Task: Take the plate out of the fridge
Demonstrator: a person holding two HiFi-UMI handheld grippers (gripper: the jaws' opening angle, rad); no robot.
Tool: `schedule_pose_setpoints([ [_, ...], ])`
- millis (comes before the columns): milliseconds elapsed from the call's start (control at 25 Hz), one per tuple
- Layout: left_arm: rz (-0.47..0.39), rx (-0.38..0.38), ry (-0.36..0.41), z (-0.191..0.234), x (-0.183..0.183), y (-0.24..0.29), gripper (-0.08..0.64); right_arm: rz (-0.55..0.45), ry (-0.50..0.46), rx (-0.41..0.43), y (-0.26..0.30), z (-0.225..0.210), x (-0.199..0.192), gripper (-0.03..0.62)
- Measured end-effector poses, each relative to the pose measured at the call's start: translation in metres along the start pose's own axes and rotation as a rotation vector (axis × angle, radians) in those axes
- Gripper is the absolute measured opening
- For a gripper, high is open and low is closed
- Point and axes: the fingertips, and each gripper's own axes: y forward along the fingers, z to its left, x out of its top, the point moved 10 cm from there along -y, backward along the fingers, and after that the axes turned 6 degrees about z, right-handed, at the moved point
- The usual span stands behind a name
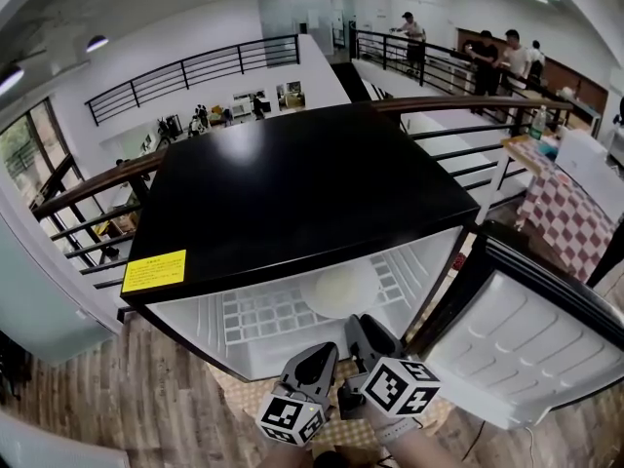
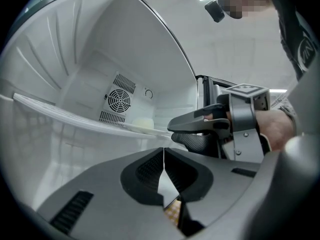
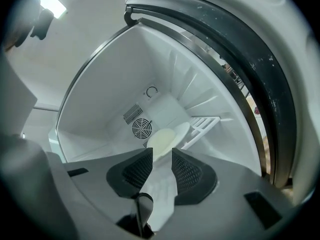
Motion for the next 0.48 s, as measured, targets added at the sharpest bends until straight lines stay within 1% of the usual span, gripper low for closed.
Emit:
schedule_pose_setpoints([
  [160,0.002,-0.003,0.003,0.0019,0.0010,0.0006,0.012,-0.006,0.096,-0.015,0.0054,-0.0020,0.0052,0.103],
  [320,0.005,-0.004,0.002,0.0027,0.0008,0.0001,0.012,-0.014,0.157,-0.023,0.0094,-0.0022,0.0079,0.103],
  [480,0.009,-0.001,0.006,0.0046,-0.0005,-0.0010,0.012,-0.024,0.220,-0.058,0.0110,-0.0034,0.0084,0.101],
])
